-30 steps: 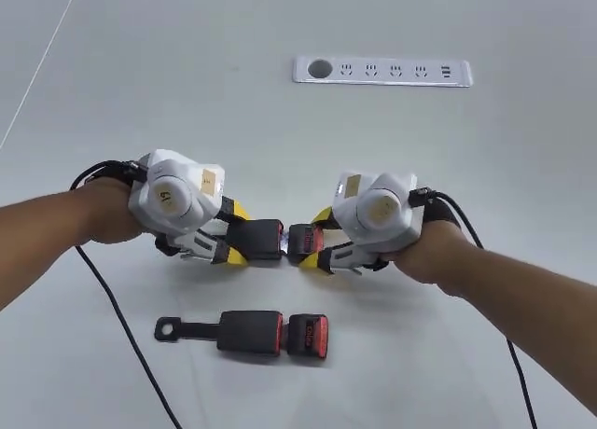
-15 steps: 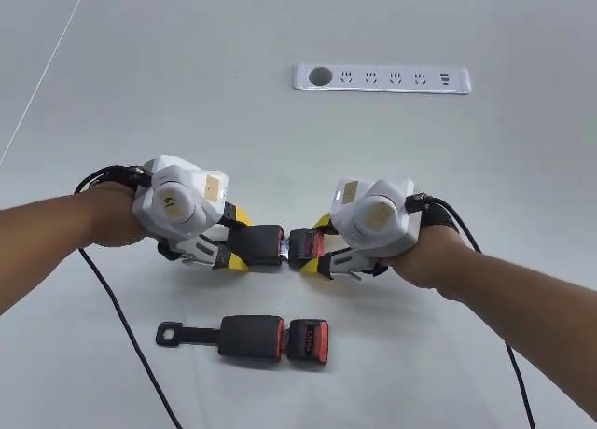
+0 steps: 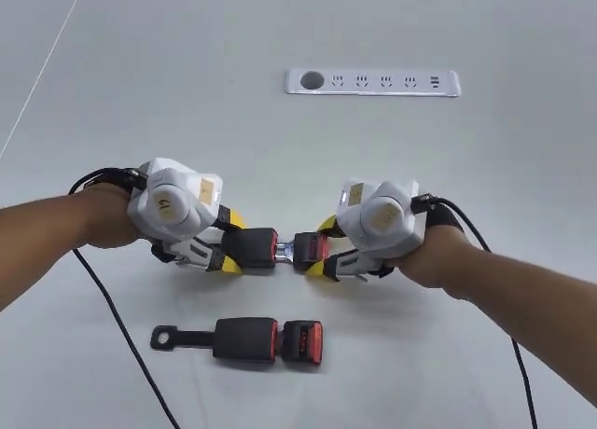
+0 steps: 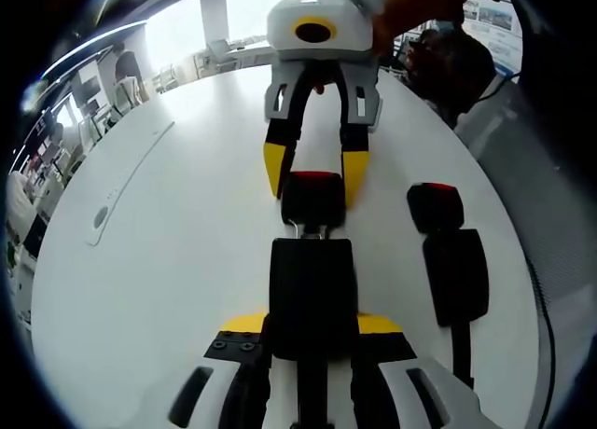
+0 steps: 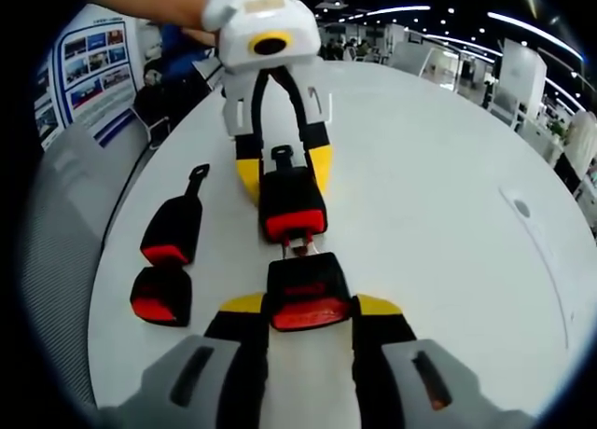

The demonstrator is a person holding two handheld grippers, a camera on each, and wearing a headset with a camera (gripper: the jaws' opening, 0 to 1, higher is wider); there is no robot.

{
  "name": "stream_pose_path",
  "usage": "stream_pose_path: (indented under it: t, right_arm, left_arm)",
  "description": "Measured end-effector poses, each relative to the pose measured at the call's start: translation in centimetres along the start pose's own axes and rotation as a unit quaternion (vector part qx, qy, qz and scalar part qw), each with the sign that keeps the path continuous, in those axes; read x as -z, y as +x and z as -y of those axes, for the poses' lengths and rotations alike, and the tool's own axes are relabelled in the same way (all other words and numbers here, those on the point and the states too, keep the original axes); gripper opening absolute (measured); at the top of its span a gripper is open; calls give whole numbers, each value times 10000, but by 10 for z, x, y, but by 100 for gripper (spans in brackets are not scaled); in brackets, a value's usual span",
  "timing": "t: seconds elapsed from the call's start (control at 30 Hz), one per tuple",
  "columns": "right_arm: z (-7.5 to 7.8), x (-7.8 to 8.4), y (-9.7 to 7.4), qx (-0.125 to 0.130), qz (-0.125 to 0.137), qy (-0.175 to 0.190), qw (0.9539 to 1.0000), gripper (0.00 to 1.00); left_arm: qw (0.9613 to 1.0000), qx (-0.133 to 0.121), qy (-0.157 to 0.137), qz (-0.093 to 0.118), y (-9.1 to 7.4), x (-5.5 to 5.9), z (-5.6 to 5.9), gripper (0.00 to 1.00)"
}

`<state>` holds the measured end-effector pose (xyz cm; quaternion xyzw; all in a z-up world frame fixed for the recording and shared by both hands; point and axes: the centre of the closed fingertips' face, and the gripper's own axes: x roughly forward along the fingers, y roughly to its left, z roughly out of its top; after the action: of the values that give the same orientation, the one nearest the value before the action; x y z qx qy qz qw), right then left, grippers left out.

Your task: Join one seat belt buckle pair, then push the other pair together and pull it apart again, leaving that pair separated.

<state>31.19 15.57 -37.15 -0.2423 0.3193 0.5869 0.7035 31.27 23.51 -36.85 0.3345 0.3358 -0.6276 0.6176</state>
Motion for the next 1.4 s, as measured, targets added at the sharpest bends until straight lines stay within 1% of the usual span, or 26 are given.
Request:
stream_pose_path:
  t: [0.2, 0.27, 0.37, 0.43, 0.47, 0.5, 0.6, 0.67, 0.7, 0.73, 0.8, 0.83, 0.87, 0.9, 0.93, 0.97, 1.0, 1.07, 1.2, 1.3, 1.4]
  right_arm:
    - [2, 8, -8, 23, 62, 62, 10000, 34]
    - [3, 13, -11, 45, 18, 105, 9999, 35]
    - [7, 21, -18, 91, -5, 125, 9999, 35]
    - [6, 24, -22, 100, 58, 92, 9999, 35]
    - [6, 28, -24, 118, 17, 124, 9999, 35]
    - [5, 30, -27, 116, 40, 97, 9999, 35]
    - [4, 39, -40, 108, -15, 177, 9998, 35]
    - [6, 43, -46, 81, 13, 125, 9999, 35]
    - [6, 44, -46, 64, 34, 99, 9999, 35]
    - [6, 47, -50, 83, 1, 128, 9999, 35]
    - [4, 52, -54, 51, 9, 70, 10000, 35]
    - [4, 57, -57, 62, -56, 109, 9999, 35]
    - [4, 59, -61, 55, -35, 94, 9999, 35]
    - [5, 60, -62, 48, -49, 103, 9999, 35]
    - [6, 64, -67, 83, -50, 76, 9999, 35]
    - [8, 66, -66, 95, -72, 114, 9999, 35]
    - [8, 71, -70, 94, -96, 173, 9998, 35]
    - [11, 76, -73, 110, -109, 162, 9997, 36]
    - [12, 86, -81, 120, -163, 148, 9997, 36]
    - [11, 91, -88, 140, -122, 173, 9997, 36]
    - [12, 99, -95, 208, -221, 201, 9993, 36]
  left_arm:
    - [10000, 23, 31, -38, 0, -1, 0, 33]
    - [10000, 24, 29, -23, 0, -2, 1, 33]
    - [10000, 22, 25, -24, -1, -2, 1, 33]
    - [10000, 26, 26, -30, -1, -2, 1, 33]
    - [10000, 26, 27, -31, -1, -2, 1, 33]
    - [10000, 26, 25, -30, -1, -3, 1, 33]
    - [10000, 26, 21, -34, -1, -3, 1, 33]
    - [10000, 26, 24, -49, -1, -4, 1, 33]
    - [10000, 25, 28, -62, -1, -4, 2, 33]
    - [10000, 24, 33, -69, -1, -4, 2, 33]
    - [9999, 28, 42, -99, -1, -4, 2, 33]
    - [9999, 29, 43, -102, -1, -4, 2, 33]
    - [9999, 33, 48, -110, -1, -4, 2, 33]
    - [9999, 36, 49, -115, -1, -4, 2, 33]
    - [9999, 38, 49, -120, -1, -4, 2, 33]
    - [9999, 40, 52, -123, -1, -4, 2, 33]
    - [9999, 40, 50, -126, -1, -4, 2, 33]
    - [9999, 39, 48, -133, -1, -4, 2, 33]
    - [9998, 38, 96, -194, -1, -4, 3, 33]
    - [9997, 51, 90, -201, -1, -3, 3, 33]
    - [9997, 60, 100, -205, -1, -3, 3, 33]
